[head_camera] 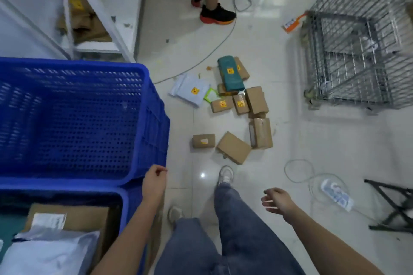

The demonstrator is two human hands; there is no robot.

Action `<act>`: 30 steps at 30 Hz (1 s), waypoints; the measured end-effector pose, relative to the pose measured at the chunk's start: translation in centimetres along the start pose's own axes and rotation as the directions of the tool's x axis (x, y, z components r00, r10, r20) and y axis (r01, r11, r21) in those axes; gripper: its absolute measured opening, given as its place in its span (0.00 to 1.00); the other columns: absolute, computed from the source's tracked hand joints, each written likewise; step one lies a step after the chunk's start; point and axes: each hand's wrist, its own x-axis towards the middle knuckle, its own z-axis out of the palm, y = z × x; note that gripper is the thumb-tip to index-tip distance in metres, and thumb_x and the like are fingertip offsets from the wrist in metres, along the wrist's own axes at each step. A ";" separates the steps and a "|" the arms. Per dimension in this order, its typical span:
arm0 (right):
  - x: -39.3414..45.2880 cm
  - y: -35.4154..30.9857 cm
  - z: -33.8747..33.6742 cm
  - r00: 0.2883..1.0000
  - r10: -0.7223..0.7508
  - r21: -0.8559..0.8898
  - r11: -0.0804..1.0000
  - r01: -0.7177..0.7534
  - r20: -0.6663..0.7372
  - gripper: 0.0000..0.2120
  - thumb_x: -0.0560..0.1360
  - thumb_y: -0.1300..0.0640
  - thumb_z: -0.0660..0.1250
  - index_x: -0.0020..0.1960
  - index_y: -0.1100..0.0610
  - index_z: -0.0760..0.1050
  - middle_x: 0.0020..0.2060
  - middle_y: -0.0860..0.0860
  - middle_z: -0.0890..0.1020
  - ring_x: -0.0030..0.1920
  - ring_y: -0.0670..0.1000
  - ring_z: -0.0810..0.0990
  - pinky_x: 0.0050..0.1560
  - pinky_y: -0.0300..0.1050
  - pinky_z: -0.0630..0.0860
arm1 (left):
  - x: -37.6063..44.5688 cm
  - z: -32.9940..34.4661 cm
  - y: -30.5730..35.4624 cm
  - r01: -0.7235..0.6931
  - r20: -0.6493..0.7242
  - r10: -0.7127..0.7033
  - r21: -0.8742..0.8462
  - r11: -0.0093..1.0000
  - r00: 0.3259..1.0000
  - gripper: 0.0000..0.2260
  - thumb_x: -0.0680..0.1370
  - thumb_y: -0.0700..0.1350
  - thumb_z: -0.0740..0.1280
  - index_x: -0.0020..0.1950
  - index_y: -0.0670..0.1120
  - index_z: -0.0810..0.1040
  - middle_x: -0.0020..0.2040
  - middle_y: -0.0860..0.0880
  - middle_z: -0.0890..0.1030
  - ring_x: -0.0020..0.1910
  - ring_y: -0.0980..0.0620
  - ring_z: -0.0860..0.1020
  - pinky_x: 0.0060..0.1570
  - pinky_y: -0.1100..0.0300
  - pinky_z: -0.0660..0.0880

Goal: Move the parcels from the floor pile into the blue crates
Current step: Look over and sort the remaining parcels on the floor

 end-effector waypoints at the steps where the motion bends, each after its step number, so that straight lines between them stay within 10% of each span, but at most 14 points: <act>1: 0.8 0.0 -0.9 1.000 0.019 -0.008 1.000 -0.019 0.008 0.08 0.78 0.61 0.59 0.52 0.64 0.73 0.39 0.59 0.79 0.36 0.55 0.77 0.37 0.44 0.75 | 0.7 2.0 0.6 0.113 0.080 -0.113 0.011 0.994 0.990 0.06 0.78 0.36 0.59 0.43 0.42 0.73 0.38 0.46 0.74 0.36 0.49 0.71 0.32 0.59 0.68; 4: 3.5 -0.8 -2.8 0.998 0.059 -0.008 0.998 -0.059 0.022 0.09 0.78 0.60 0.59 0.52 0.64 0.73 0.40 0.59 0.80 0.37 0.55 0.77 0.35 0.43 0.75 | 3.3 8.1 2.3 0.410 0.231 -0.424 0.107 0.906 0.876 0.11 0.77 0.35 0.58 0.35 0.41 0.68 0.32 0.45 0.70 0.31 0.51 0.68 0.27 0.62 0.70; 7: 7.0 -2.5 -4.1 0.996 0.075 -0.011 0.997 -0.075 0.044 0.07 0.79 0.60 0.58 0.50 0.63 0.72 0.39 0.58 0.78 0.35 0.53 0.76 0.34 0.43 0.73 | 5.7 14.2 3.8 0.422 0.290 -0.486 0.256 0.870 0.825 0.11 0.77 0.36 0.59 0.34 0.40 0.69 0.33 0.44 0.71 0.32 0.49 0.70 0.33 0.60 0.71; 16: 27.9 -2.7 -0.3 0.989 0.137 -0.003 0.990 -0.138 -0.051 0.07 0.78 0.60 0.58 0.47 0.62 0.73 0.43 0.59 0.77 0.41 0.53 0.73 0.44 0.45 0.69 | 19.9 32.5 2.5 0.036 0.442 -0.211 0.371 0.928 0.872 0.04 0.78 0.42 0.60 0.49 0.43 0.72 0.51 0.43 0.78 0.55 0.42 0.76 0.50 0.55 0.70; 24: 47.8 -1.7 7.1 0.993 0.121 -0.046 0.992 -0.121 -0.018 0.30 0.79 0.50 0.59 0.75 0.62 0.55 0.73 0.59 0.61 0.71 0.58 0.64 0.66 0.47 0.64 | 35.0 48.0 -4.0 0.105 0.459 -0.277 0.366 0.925 0.844 0.25 0.79 0.46 0.60 0.75 0.41 0.59 0.74 0.42 0.64 0.71 0.42 0.66 0.68 0.51 0.64; 30: 56.5 0.1 8.1 0.956 0.293 0.044 0.955 -0.292 -0.028 0.34 0.78 0.48 0.60 0.75 0.62 0.51 0.72 0.59 0.62 0.70 0.60 0.64 0.62 0.51 0.67 | 39.4 51.7 -7.8 -0.106 0.461 -0.100 0.401 0.910 0.882 0.22 0.80 0.46 0.59 0.73 0.43 0.62 0.70 0.43 0.70 0.67 0.44 0.70 0.52 0.62 0.61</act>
